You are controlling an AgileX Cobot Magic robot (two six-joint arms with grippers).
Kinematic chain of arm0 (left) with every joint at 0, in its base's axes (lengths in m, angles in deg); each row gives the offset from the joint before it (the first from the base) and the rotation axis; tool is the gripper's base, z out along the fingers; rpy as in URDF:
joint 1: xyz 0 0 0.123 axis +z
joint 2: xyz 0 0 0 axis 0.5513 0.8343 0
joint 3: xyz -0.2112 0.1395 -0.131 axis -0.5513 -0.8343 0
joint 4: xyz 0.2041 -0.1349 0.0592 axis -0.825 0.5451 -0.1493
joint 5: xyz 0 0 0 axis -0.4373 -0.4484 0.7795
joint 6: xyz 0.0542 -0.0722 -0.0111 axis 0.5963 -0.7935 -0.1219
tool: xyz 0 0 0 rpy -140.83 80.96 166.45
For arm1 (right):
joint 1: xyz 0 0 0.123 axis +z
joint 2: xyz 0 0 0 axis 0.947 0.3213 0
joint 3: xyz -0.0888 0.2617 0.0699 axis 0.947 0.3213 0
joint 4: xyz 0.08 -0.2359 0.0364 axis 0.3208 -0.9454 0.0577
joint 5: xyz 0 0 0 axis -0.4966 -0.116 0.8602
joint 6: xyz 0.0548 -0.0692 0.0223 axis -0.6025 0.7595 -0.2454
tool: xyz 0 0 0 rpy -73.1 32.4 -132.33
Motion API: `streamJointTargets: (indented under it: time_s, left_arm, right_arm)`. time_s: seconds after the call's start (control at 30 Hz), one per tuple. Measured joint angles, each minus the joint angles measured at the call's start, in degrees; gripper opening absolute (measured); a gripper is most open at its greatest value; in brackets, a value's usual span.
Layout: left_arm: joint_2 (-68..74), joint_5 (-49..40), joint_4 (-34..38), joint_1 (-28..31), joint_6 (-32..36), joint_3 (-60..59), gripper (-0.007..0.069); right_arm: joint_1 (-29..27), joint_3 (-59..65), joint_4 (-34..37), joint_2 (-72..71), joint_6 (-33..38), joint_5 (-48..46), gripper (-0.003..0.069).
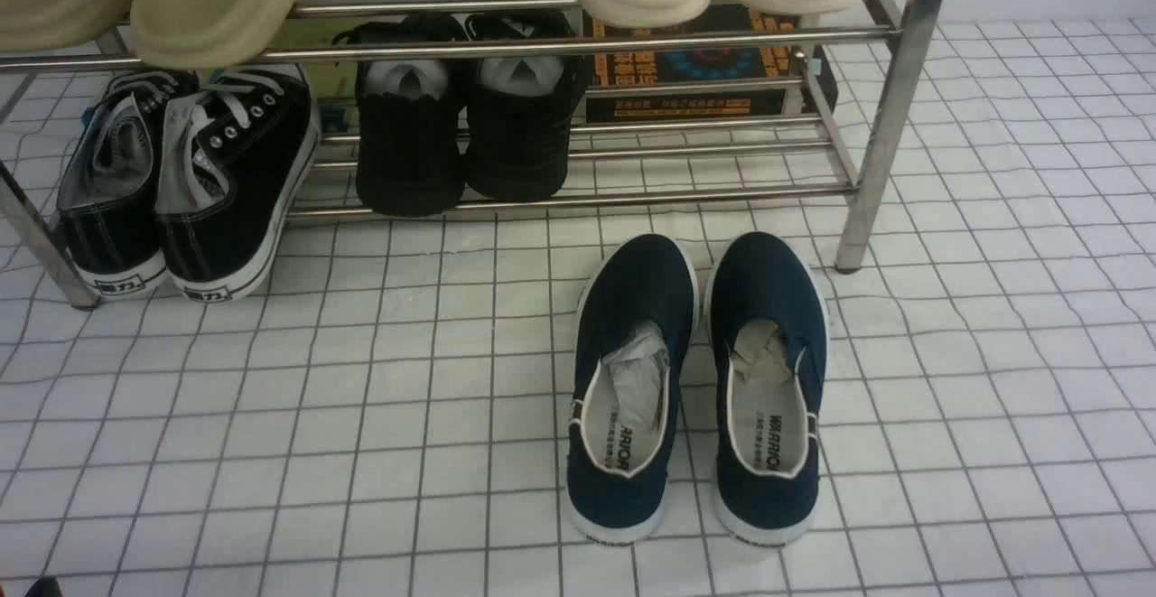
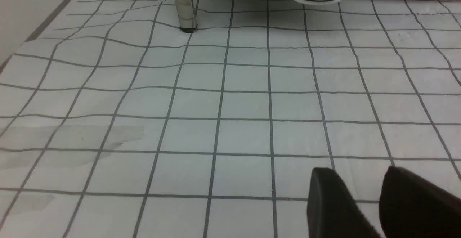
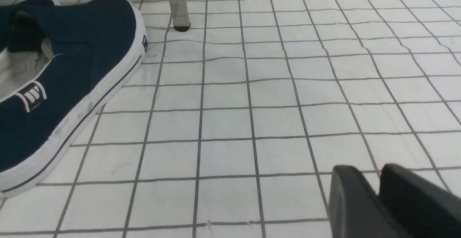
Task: Take the shoes off the shelf with your hand from the white checkered tablecloth.
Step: 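Grasp the leftmost shoe on the bottom shelf of the shoe rack with the left gripper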
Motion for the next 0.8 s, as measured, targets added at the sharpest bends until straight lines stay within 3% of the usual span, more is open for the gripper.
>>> streamJointTargets:
  time_s: [0.63, 0.7, 0.8]
  left_arm:
    - [0.0, 0.0, 0.06, 0.0, 0.0, 0.0, 0.024]
    - [0.0, 0.32, 2.59, 0.0, -2.51, 0.0, 0.024]
    - [0.0, 1.21, 11.82, 0.0, -9.89, -0.06, 0.024]
  right_arm:
    - [0.0, 0.0, 0.0, 0.0, 0.0, 0.0, 0.017]
    - [0.0, 0.0, 0.0, 0.0, 0.0, 0.0, 0.0175]
    - [0.0, 0.0, 0.0, 0.0, 0.0, 0.0, 0.0179]
